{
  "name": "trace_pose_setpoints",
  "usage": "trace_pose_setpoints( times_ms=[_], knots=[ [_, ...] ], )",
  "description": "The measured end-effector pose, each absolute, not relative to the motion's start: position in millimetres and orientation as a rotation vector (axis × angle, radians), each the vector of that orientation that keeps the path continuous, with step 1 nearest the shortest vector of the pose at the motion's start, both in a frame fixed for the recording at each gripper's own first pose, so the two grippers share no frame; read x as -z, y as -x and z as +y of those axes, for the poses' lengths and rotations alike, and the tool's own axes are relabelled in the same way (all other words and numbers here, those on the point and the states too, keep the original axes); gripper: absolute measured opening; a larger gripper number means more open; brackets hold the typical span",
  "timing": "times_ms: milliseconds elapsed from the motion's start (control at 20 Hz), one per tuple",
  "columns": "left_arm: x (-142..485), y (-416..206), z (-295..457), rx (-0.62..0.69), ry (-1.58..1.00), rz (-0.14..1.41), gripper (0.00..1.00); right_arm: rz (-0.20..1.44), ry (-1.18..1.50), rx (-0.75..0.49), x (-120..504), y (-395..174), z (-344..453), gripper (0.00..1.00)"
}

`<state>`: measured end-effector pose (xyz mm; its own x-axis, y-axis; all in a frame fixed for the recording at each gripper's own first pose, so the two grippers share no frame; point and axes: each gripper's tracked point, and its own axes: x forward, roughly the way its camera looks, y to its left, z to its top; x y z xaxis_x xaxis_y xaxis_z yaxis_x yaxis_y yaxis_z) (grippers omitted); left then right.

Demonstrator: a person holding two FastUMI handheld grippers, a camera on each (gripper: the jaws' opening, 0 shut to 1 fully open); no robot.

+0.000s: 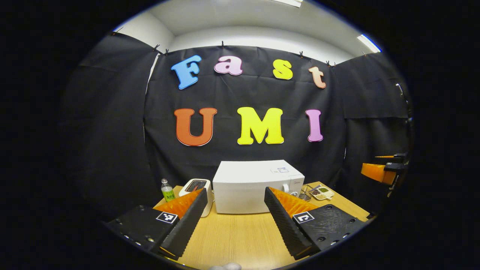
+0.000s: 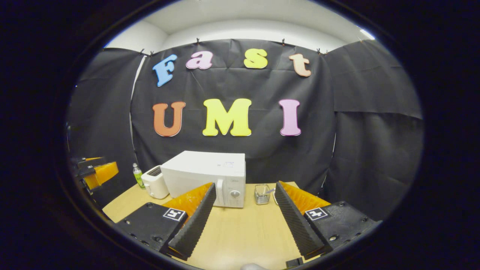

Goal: Open the microwave oven with the left hand, put the food in, and close the microwave oven.

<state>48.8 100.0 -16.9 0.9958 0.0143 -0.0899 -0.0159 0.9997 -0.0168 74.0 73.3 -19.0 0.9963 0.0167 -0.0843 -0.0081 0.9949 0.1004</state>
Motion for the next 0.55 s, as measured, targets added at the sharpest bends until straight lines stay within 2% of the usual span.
trace_pose_setpoints(
  times_ms=[150,200,250,550],
  knots=[
    [12,-50,96,-0.009,0.021,0.084,0.95,0.076,-0.101,-0.010,16,-72,71,0.92],
    [9,-51,95,-0.008,0.026,0.081,0.95,0.075,-0.100,-0.008,15,-72,69,1.00],
    [7,-52,96,-0.012,0.030,0.074,0.95,0.073,-0.100,-0.005,14,-72,68,0.92],
    [-6,-53,90,-0.004,0.019,0.046,0.96,0.054,-0.107,0.002,5,-73,62,0.92]
  ],
)
